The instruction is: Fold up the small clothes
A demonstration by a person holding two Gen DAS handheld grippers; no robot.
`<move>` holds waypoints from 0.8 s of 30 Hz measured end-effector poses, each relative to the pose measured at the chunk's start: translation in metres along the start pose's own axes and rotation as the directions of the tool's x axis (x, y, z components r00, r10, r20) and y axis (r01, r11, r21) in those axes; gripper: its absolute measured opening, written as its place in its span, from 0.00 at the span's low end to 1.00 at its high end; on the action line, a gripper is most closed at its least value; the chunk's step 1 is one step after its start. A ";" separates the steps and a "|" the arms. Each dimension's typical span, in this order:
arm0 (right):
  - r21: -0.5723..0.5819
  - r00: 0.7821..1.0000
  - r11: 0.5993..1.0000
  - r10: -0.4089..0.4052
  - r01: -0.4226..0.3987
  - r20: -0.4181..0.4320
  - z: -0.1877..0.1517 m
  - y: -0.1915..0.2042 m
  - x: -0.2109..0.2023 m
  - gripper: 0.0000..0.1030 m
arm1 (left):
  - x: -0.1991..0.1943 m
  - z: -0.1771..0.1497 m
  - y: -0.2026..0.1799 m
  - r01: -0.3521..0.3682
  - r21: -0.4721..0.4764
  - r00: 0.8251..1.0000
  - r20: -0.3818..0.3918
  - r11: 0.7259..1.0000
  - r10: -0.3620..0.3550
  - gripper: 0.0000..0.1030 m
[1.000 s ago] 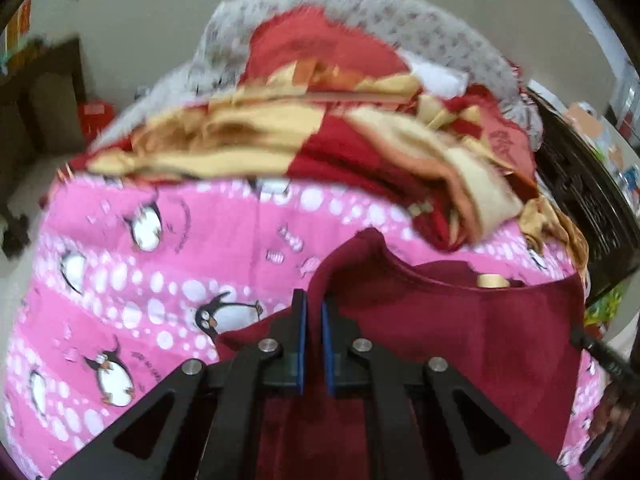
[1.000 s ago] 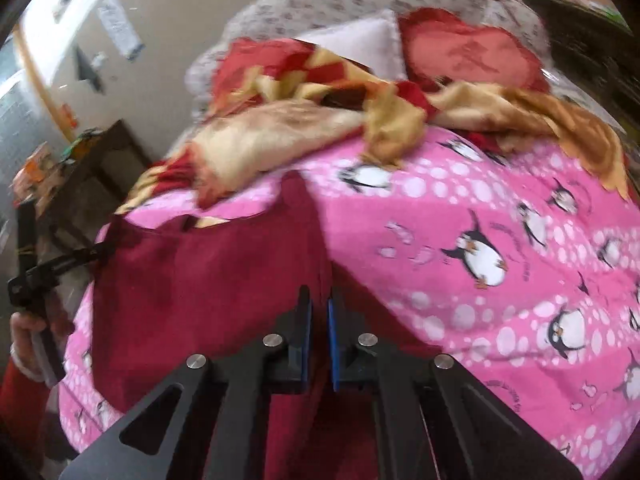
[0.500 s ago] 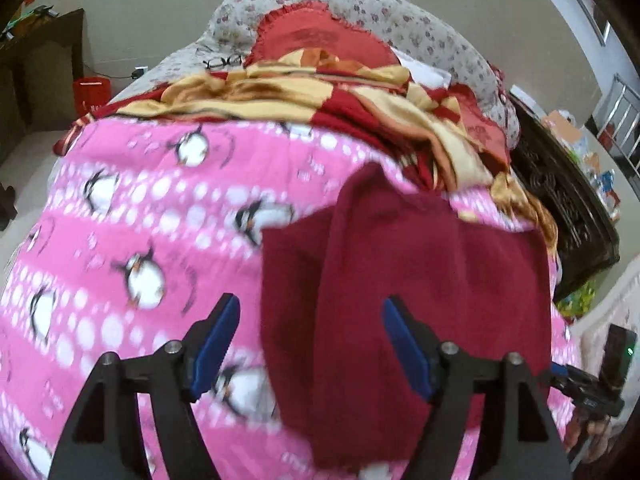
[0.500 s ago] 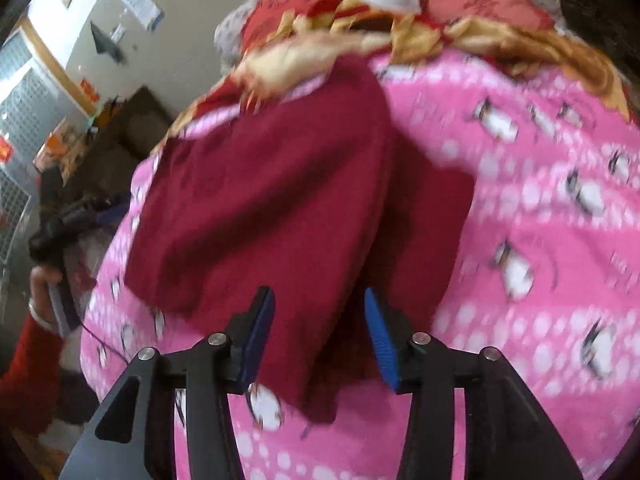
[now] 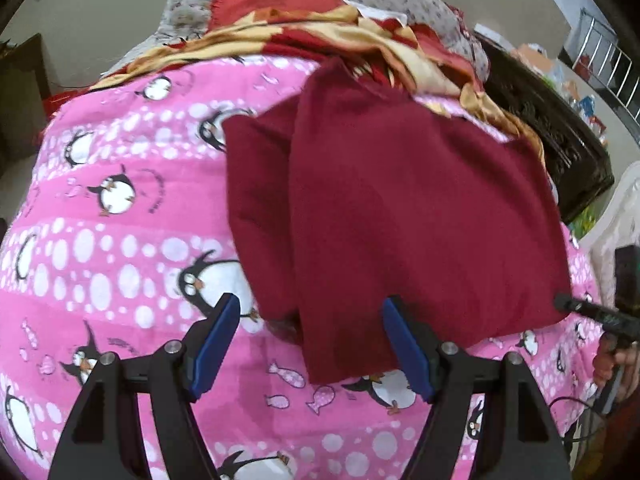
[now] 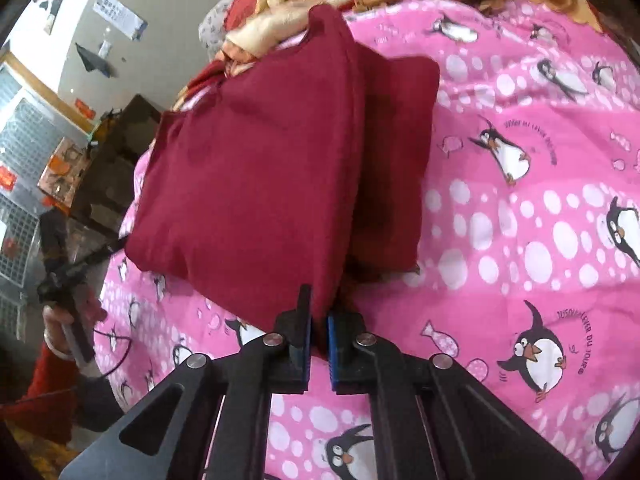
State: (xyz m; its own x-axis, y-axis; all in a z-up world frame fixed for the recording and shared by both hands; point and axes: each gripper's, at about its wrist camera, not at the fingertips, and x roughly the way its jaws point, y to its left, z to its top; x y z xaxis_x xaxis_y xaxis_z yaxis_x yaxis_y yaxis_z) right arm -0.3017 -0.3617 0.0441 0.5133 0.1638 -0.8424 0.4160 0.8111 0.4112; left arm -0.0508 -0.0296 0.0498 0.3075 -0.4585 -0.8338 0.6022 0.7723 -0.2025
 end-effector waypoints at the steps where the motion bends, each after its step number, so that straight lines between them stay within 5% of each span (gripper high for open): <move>1: -0.001 1.000 1.000 0.007 -0.007 0.012 0.001 0.002 -0.003 0.28 | 0.003 0.000 -0.001 0.008 0.001 1.000 -0.007 1.000 -0.008 0.68; 3: 0.003 1.000 1.000 0.011 -0.011 0.026 0.005 0.003 -0.007 0.49 | 0.008 0.000 -0.004 0.019 0.008 0.999 -0.028 1.000 -0.019 0.58; 5: 0.009 0.999 1.000 0.003 -0.003 0.033 0.007 0.003 -0.007 0.50 | 0.013 0.000 -0.003 0.013 0.008 0.998 -0.054 1.000 -0.012 0.37; 7: 0.011 1.000 1.000 0.008 -0.008 0.023 0.009 0.004 -0.001 0.47 | 0.011 0.000 0.000 0.021 0.004 0.998 -0.066 1.000 -0.021 0.26; 9: -0.017 1.000 1.000 -0.021 0.021 0.015 0.008 0.010 0.003 0.26 | 0.006 0.000 0.005 0.036 -0.002 0.996 -0.077 0.999 -0.036 0.19; 11: -0.042 0.999 0.999 -0.025 0.026 0.028 0.009 0.013 -0.001 0.24 | -0.005 0.001 0.009 0.053 0.004 0.996 -0.077 0.999 -0.052 0.09; 16: -0.020 0.995 0.997 0.071 -0.069 0.069 0.010 0.007 -0.037 0.21 | -0.023 -0.009 0.012 0.062 0.041 0.996 -0.074 0.997 -0.058 0.07; 22: -0.034 0.999 0.998 -0.047 0.046 -0.026 0.000 -0.003 0.002 0.22 | -0.005 -0.026 0.018 0.042 -0.015 0.993 -0.110 0.999 -0.044 0.09; 24: -0.024 0.999 0.998 -0.053 0.053 -0.002 0.003 -0.001 -0.007 0.39 | -0.015 -0.024 0.015 0.024 0.007 0.995 -0.099 1.000 -0.023 0.14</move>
State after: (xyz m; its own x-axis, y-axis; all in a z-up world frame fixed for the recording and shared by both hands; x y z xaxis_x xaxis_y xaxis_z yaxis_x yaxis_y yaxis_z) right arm -0.3038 -0.3654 0.0505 0.4891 0.1212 -0.8638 0.4248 0.8318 0.3573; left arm -0.0635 -0.0007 0.0469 0.2193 -0.4305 -0.8756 0.6147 0.7578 -0.2187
